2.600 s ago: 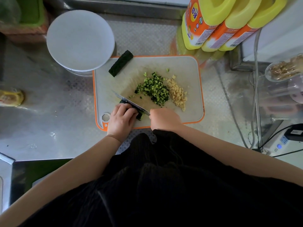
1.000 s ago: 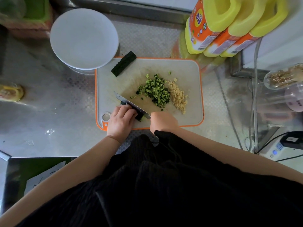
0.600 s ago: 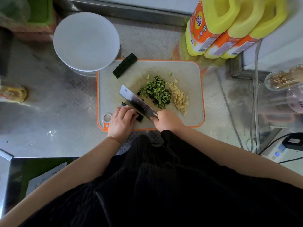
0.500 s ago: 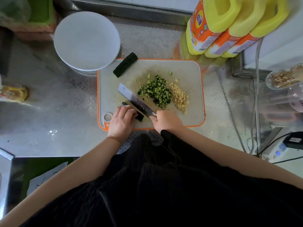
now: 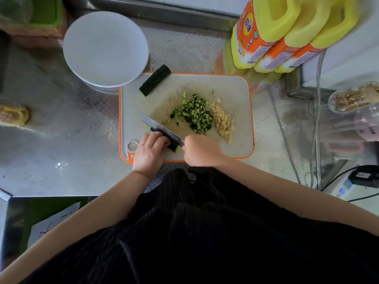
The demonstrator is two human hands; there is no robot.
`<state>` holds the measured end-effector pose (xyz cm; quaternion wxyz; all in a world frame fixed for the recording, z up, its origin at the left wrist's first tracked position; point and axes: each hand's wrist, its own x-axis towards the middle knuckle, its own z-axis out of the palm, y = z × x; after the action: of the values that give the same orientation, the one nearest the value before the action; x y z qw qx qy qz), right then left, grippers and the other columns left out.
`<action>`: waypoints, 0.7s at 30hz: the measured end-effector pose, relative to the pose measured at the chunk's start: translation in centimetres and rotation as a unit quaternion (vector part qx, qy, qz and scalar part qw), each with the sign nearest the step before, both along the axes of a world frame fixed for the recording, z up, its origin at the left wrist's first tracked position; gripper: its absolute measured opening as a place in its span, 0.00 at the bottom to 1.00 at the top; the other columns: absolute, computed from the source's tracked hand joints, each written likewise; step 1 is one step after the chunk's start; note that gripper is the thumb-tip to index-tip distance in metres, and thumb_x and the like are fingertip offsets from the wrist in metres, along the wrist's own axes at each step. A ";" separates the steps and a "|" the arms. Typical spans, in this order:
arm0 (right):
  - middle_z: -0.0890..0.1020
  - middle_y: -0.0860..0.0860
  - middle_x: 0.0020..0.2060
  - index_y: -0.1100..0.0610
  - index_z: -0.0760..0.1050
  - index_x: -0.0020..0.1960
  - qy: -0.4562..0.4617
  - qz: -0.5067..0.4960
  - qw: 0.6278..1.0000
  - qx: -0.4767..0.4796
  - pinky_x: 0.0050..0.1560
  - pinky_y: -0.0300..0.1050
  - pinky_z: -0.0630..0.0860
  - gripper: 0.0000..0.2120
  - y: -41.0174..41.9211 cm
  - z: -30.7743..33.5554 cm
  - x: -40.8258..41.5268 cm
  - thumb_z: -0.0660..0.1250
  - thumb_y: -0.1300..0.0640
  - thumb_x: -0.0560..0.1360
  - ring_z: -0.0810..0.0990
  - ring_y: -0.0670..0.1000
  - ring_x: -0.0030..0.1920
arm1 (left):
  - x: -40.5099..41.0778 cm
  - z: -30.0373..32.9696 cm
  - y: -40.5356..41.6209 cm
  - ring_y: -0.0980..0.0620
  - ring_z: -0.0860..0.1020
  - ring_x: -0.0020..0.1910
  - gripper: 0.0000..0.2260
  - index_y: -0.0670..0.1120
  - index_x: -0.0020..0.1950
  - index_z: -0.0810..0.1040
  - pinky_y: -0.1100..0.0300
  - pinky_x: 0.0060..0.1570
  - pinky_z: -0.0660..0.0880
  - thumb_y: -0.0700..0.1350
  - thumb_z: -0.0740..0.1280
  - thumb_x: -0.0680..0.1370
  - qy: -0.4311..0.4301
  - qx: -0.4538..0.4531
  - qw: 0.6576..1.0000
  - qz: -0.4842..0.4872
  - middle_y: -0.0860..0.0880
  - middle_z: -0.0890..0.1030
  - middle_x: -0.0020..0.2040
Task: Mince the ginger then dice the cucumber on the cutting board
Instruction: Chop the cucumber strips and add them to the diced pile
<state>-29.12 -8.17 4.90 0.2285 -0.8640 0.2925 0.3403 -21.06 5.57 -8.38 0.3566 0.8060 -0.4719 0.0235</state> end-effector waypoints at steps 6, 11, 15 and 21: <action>0.70 0.52 0.31 0.58 0.66 0.35 0.004 0.018 1.000 -0.009 0.27 0.41 0.63 0.12 0.0 0.3 0.3 0.60 0.64 0.78 0.70 0.51 0.29 | 0.1 -0.1 0.1 0.41 0.74 0.49 0.08 0.37 0.48 0.81 0.50 0.54 0.73 0.40 0.64 0.80 0.011 0.008 1.000 0.001 0.41 0.79 0.48; 0.68 0.51 0.30 0.58 0.65 0.34 0.012 0.003 1.000 0.000 0.27 0.40 0.61 0.13 0.0 -0.2 0.3 0.60 0.64 0.77 0.67 0.50 0.28 | 0.0 0.1 0.1 0.41 0.73 0.49 0.07 0.37 0.48 0.81 0.51 0.54 0.73 0.39 0.64 0.79 0.007 0.008 1.000 -0.001 0.40 0.79 0.49; 0.70 0.51 0.32 0.59 0.70 0.42 0.014 -0.017 1.000 -0.005 0.30 0.42 0.66 0.06 0.4 -1.0 -0.1 0.59 0.64 0.77 0.69 0.51 0.31 | 0.0 0.1 0.1 0.42 0.73 0.49 0.08 0.37 0.48 0.81 0.51 0.53 0.73 0.40 0.64 0.79 0.007 0.009 1.000 0.002 0.41 0.79 0.49; 0.70 0.50 0.33 0.57 0.68 0.45 0.001 -0.052 0.999 -0.007 0.36 0.45 0.68 0.08 0.2 -2.3 -1.0 0.58 0.54 0.80 0.74 0.55 0.39 | 0.1 0.3 0.1 0.41 0.75 0.48 0.07 0.37 0.48 0.81 0.50 0.53 0.74 0.40 0.65 0.79 0.007 0.017 1.000 -0.003 0.41 0.80 0.48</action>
<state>-30.16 -7.97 2.57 0.2397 -0.8489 0.3392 0.3269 -20.97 5.63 -8.13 0.3460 0.8106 -0.4724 0.0091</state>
